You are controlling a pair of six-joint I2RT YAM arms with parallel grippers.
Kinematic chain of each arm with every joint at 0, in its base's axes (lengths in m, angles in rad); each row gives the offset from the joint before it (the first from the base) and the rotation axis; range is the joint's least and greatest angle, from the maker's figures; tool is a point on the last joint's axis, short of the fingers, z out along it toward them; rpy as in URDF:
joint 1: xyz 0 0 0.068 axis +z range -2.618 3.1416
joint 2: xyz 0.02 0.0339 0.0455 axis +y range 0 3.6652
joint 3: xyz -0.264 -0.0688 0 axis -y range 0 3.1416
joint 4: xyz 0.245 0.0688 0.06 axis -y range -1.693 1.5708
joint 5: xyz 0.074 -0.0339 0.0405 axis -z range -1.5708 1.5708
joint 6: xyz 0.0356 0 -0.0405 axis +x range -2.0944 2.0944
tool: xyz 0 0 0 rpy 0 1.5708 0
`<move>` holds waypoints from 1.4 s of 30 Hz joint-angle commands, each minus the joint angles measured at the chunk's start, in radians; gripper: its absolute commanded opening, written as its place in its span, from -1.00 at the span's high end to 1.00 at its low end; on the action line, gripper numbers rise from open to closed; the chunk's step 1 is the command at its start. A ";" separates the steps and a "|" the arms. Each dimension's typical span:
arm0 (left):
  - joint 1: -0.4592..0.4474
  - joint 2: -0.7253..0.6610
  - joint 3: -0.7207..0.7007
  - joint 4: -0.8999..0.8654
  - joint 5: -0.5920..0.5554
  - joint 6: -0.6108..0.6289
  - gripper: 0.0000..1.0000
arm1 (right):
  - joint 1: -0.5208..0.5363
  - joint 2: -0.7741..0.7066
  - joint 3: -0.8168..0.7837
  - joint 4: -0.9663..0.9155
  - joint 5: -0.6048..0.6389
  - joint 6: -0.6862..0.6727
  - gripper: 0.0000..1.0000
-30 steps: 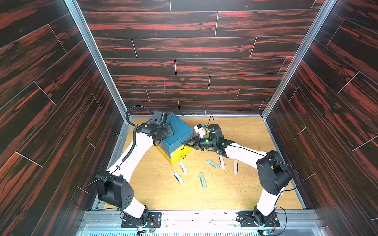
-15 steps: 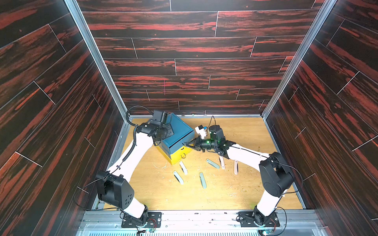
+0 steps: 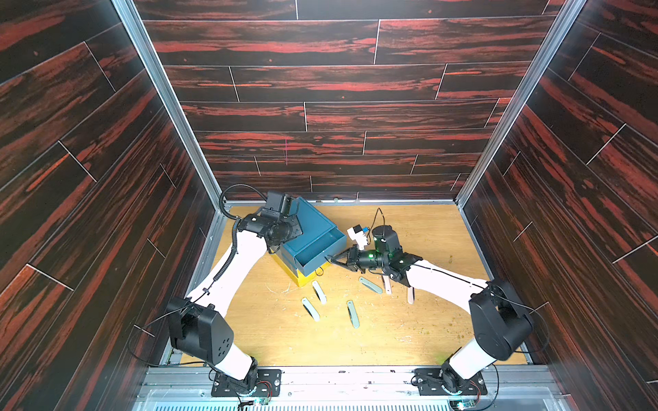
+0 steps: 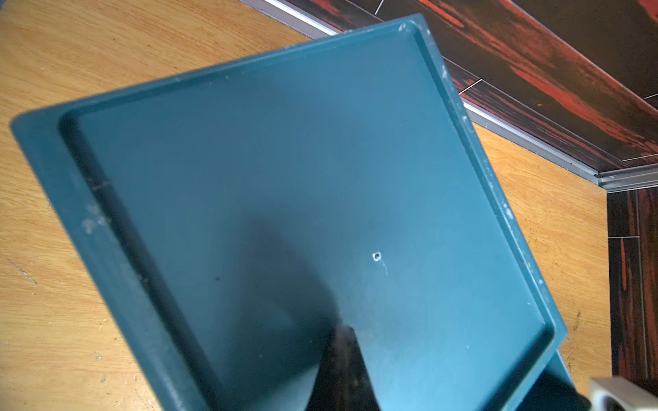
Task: Place the fruit knives into the drawer by color
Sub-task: Open the drawer in the storage box.
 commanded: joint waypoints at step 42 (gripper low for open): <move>-0.005 0.013 -0.043 -0.050 -0.001 -0.026 1.00 | 0.019 -0.201 -0.071 -0.230 0.107 -0.104 0.37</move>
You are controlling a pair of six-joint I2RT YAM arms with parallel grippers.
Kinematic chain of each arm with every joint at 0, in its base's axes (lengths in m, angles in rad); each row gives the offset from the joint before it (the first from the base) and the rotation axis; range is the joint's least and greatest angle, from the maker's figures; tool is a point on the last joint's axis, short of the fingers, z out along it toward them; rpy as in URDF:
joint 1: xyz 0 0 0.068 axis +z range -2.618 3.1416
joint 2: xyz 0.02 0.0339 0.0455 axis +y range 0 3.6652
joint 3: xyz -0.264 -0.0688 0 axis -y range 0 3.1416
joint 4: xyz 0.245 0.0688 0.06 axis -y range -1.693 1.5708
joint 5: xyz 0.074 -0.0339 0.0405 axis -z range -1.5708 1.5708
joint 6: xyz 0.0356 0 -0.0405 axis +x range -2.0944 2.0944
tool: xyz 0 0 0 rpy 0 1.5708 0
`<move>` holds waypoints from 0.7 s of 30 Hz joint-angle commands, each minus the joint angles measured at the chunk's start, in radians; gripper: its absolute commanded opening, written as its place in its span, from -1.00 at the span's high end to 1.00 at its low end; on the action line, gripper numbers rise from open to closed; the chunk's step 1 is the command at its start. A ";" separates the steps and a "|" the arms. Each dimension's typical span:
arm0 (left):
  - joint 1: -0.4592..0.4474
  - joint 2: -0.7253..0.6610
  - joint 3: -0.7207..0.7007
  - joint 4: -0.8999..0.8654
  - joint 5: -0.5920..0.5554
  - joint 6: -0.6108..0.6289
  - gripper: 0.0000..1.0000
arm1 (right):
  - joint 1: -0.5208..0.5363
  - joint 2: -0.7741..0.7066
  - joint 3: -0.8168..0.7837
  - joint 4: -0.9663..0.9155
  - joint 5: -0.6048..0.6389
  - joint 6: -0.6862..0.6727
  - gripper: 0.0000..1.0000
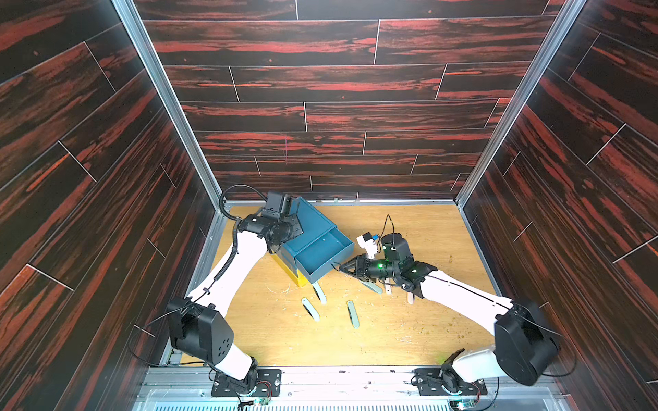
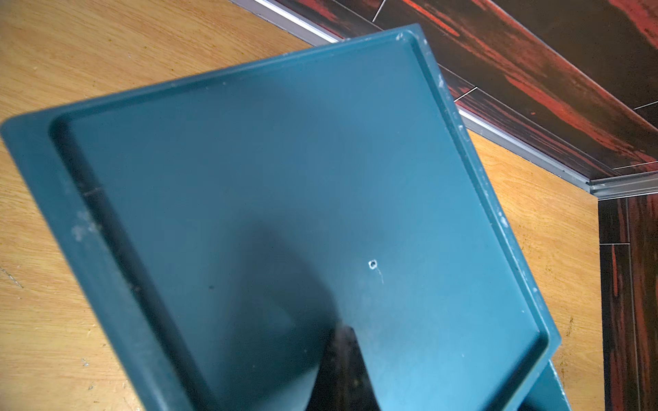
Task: Place the fruit knives into the drawer by color
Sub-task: Open the drawer in the storage box.
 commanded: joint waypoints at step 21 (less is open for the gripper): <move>-0.005 -0.070 0.025 -0.064 -0.014 -0.017 1.00 | -0.063 -0.122 0.197 -0.713 0.549 -0.339 0.25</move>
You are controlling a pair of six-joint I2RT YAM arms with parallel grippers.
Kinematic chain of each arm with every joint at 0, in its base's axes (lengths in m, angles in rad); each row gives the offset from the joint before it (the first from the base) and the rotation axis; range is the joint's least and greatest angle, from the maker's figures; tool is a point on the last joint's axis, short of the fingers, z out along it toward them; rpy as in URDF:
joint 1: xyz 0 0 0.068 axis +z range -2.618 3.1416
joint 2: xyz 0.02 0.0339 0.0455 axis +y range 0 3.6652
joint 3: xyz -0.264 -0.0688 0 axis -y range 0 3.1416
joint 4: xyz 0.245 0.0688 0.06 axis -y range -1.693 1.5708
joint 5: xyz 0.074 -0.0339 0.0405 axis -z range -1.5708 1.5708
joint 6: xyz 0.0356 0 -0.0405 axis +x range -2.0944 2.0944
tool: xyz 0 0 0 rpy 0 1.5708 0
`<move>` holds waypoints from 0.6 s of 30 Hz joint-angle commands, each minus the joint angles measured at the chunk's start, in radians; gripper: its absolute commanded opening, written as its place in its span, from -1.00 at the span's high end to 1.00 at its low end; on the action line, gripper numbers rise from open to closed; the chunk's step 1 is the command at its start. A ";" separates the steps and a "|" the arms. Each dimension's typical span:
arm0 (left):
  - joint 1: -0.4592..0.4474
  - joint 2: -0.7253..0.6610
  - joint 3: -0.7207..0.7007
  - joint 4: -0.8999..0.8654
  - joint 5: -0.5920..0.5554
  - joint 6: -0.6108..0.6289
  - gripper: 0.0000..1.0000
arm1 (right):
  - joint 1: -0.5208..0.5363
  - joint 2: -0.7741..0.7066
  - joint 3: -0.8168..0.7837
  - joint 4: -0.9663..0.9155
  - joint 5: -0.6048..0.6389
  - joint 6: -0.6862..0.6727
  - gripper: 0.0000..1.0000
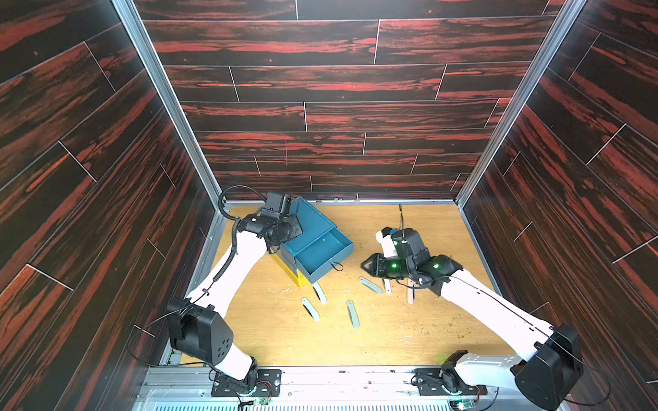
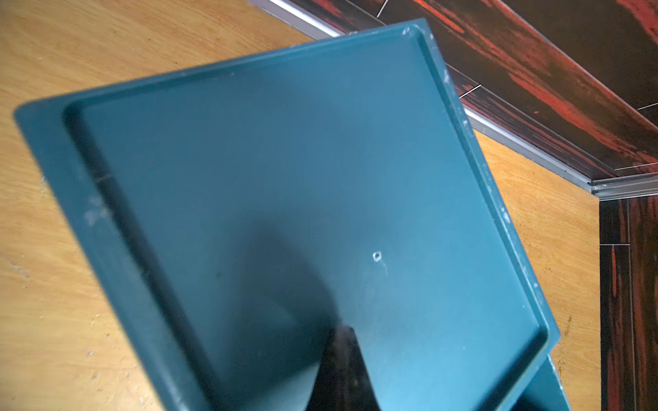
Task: Place the fruit knives into the drawer by color
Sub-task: Open the drawer in the storage box, then pick up the fruit knife from the center of the board.
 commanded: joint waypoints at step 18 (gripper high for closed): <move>-0.004 -0.143 -0.076 -0.016 -0.037 0.005 1.00 | -0.171 0.350 0.056 -0.200 0.243 -0.112 0.10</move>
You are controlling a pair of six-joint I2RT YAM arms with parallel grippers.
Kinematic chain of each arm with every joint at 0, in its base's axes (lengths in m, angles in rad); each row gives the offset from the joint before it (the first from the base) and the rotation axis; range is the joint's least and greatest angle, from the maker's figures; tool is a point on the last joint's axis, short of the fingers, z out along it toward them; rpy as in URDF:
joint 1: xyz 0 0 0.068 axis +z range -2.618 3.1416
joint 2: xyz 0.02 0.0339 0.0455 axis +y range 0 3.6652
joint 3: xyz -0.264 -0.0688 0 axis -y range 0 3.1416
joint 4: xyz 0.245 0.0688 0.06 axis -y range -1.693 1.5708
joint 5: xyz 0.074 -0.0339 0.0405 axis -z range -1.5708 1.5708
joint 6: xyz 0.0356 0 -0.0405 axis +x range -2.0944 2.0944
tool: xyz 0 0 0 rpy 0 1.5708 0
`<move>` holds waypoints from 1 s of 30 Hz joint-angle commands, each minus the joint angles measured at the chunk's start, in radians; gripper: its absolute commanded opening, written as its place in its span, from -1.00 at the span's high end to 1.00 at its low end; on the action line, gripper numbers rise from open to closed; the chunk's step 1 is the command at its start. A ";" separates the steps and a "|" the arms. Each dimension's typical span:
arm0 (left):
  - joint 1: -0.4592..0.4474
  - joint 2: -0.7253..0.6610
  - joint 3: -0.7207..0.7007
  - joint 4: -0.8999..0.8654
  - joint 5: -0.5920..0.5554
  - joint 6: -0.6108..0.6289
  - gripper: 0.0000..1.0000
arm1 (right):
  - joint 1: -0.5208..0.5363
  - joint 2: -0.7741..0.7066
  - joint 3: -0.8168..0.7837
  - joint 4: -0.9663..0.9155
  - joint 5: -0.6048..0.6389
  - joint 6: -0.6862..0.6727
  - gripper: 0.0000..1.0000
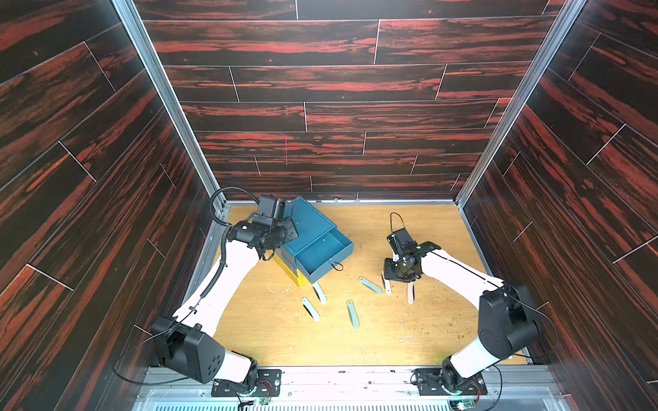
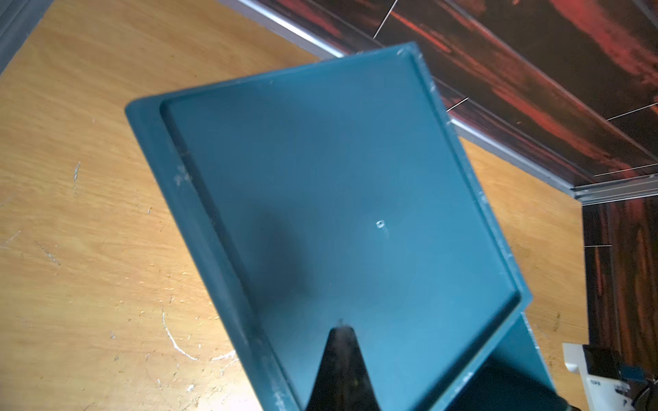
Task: Place the fruit knives into the drawer by color
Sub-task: Pick up the fruit knife from the center of the board.
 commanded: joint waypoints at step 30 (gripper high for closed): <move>-0.005 -0.024 -0.035 -0.009 -0.025 0.003 1.00 | -0.017 0.223 0.050 0.018 -0.015 -0.042 0.08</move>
